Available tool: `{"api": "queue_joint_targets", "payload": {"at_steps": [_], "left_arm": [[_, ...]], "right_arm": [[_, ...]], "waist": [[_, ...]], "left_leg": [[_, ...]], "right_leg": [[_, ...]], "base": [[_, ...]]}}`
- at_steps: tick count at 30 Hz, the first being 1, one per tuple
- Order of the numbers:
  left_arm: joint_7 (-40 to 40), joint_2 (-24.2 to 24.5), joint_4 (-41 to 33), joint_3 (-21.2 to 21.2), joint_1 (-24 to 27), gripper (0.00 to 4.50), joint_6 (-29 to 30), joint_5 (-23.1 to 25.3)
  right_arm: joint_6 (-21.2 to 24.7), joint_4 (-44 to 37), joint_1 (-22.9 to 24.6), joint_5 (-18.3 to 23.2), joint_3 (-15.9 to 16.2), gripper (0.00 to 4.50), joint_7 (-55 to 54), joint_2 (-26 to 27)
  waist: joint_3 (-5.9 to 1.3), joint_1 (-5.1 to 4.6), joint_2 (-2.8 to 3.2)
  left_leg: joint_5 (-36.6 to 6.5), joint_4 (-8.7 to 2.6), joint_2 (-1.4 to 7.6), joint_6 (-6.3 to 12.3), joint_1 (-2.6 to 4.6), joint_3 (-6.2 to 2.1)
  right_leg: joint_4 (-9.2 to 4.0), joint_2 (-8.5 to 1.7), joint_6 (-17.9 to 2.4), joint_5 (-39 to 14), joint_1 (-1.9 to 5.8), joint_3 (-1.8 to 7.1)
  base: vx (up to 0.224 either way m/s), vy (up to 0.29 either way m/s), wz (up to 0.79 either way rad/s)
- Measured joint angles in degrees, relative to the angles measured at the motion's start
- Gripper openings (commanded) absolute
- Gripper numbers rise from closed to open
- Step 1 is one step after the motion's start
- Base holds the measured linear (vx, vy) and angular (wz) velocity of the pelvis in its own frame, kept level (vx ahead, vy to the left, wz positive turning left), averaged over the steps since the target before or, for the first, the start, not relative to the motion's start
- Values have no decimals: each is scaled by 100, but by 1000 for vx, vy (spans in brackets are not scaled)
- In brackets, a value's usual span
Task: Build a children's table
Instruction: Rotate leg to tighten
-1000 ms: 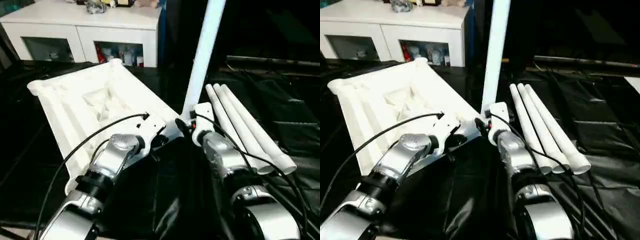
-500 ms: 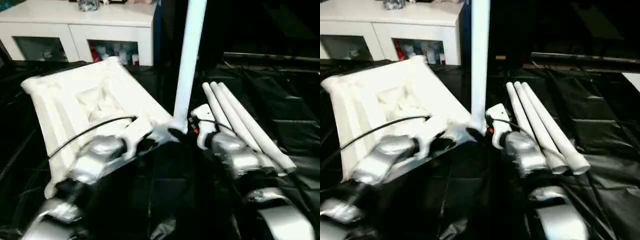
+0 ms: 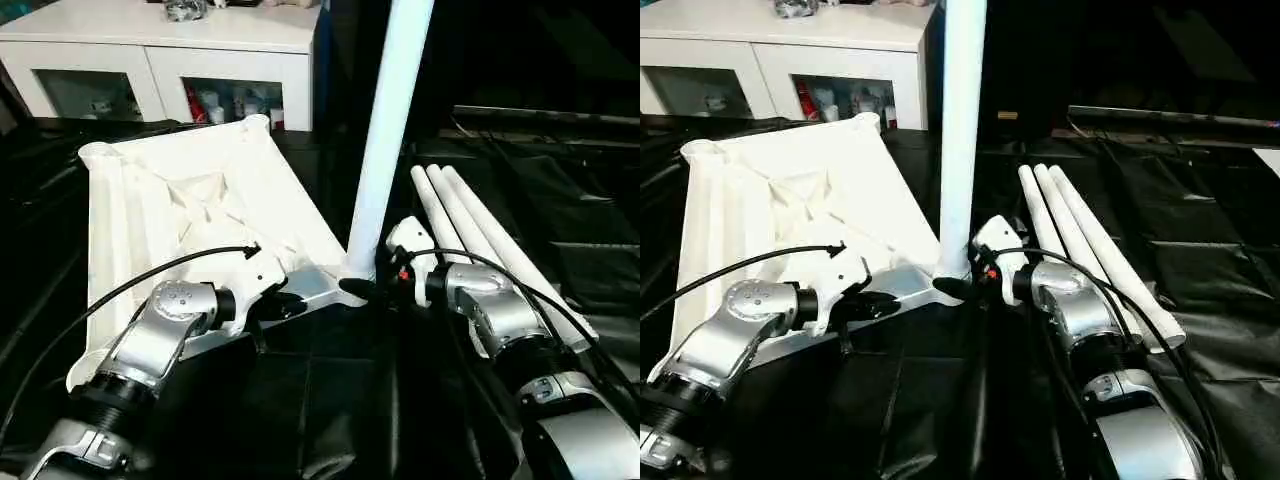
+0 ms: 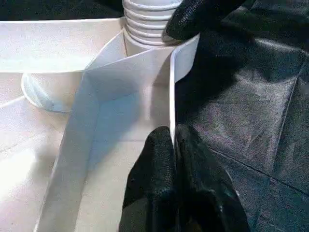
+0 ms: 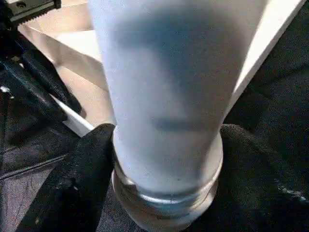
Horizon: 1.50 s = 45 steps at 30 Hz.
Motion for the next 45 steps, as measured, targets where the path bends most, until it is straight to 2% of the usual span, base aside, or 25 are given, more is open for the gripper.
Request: {"api": "queue_joint_targets", "payload": {"at_steps": [4, 9, 13, 18, 22, 23, 30, 34, 38, 45], "left_arm": [[-1, 17, -44, 14, 34, 0, 9, -5], [69, -7, -80, 43, 64, 0, 69, -2], [568, -301, 162, 53, -132, 0, 222, 164], [1593, -1111, 1024, 35, -794, 0, 525, 461], [1909, -1378, 1296, -29, -1016, 0, 645, 566], [1929, -1416, 1318, -31, -1039, 0, 667, 571], [2019, -1429, 1523, -14, -1207, 0, 709, 612], [1870, -1320, 1485, -18, -1169, 0, 595, 599], [1371, -985, 1174, -23, -932, 0, 369, 475], [551, -442, 765, -23, -637, 0, 118, 244]], "right_arm": [[0, 0, 9, 7, -2, 283, 44, 29], [-2, 9, 41, 36, -31, 273, -147, 108], [-9, 314, -33, 21, -258, 272, -1228, 441], [161, 771, -319, 3, -749, 272, -3508, 1091], [141, 805, -330, -29, -818, 272, -4217, 1320], [112, 820, -330, -36, -832, 328, -4277, 1345], [-21, 855, -329, -29, -886, 390, -4101, 1389], [81, 774, -322, -27, -771, 390, -3507, 1142], [167, 610, -254, -99, -477, 390, -2515, 636], [135, 273, -205, -150, -183, 390, -1211, 104]], "waist": [[0, -10, -2], [-1, -28, -2], [-4, -53, -8], [-7, -32, -8], [-12, -9, -11], [-14, -10, -10], [-15, -30, -9], [-15, -34, -10], [-15, -39, -9], [-16, -6, -7]], "left_leg": [[0, 0, 0, 0, 0, 0], [0, 0, 0, 0, 3, 0], [1, 1, -1, -6, 23, 2], [1, 1, -8, -7, 66, 1], [0, 3, -19, -6, 65, -1], [1, 2, -21, -6, 65, -1], [0, 1, -21, -6, 61, -5], [0, -1, -20, -6, 52, -6], [1, -4, -17, -5, 21, -6], [14, -9, -2, 31, -32, -4]], "right_leg": [[-1, 0, 0, 0, 0, 0], [0, 0, 2, -1, 0, 0], [1, 1, 19, -11, 8, 3], [-15, -1, 22, -12, 32, 3], [-24, -14, 25, -13, 47, 5], [-25, -16, 25, -13, 50, 5], [-27, -15, 26, -13, 49, 4], [-27, -14, 27, -12, 42, 4], [-8, -12, 27, -11, 17, 4], [0, -1, 1, -8, -22, 3]], "base": [[0, 0, 0], [0, 0, 0], [0, 0, 0], [0, 0, 0], [0, 0, 0], [0, 0, 0], [0, 0, 0], [0, 0, 0], [0, 0, 0], [0, 0, 0]]}}
